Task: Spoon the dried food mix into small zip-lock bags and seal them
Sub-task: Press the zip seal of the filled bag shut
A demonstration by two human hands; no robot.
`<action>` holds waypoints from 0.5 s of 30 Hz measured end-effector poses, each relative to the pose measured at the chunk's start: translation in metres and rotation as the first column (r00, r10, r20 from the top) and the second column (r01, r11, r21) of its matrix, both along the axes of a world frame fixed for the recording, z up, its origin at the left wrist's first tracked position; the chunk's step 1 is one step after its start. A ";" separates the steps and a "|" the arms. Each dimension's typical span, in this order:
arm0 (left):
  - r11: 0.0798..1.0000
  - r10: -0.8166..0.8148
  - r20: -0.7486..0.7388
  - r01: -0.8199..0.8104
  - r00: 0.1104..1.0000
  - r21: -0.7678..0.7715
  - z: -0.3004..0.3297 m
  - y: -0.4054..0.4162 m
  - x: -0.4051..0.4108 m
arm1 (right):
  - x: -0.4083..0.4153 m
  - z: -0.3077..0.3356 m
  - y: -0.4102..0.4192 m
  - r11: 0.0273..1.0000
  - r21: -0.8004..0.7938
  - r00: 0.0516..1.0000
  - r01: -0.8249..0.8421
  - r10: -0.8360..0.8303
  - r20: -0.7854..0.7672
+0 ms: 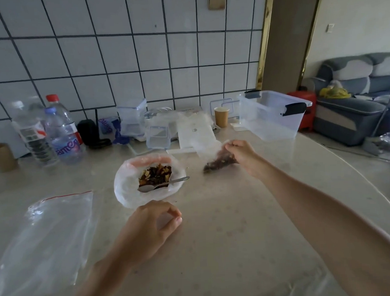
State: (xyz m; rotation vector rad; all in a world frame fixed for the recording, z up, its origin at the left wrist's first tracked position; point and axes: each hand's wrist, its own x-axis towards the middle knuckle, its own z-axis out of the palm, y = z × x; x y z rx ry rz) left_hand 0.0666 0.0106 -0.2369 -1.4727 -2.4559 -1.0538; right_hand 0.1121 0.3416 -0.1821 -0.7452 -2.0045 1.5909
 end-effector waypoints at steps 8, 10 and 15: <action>0.998 0.006 0.012 -0.005 1.000 -0.058 0.006 0.002 0.002 | 0.020 0.018 0.003 0.886 0.374 0.958 0.275 -0.285 -0.030; 0.998 0.007 0.046 -0.005 0.999 -0.055 0.011 0.002 0.005 | 0.027 0.025 -0.017 0.877 0.424 0.974 0.227 -0.204 -0.099; 0.994 0.063 0.223 -0.082 0.973 0.077 0.031 -0.004 0.011 | 0.049 0.028 -0.090 0.847 0.531 0.968 -0.033 0.159 -0.193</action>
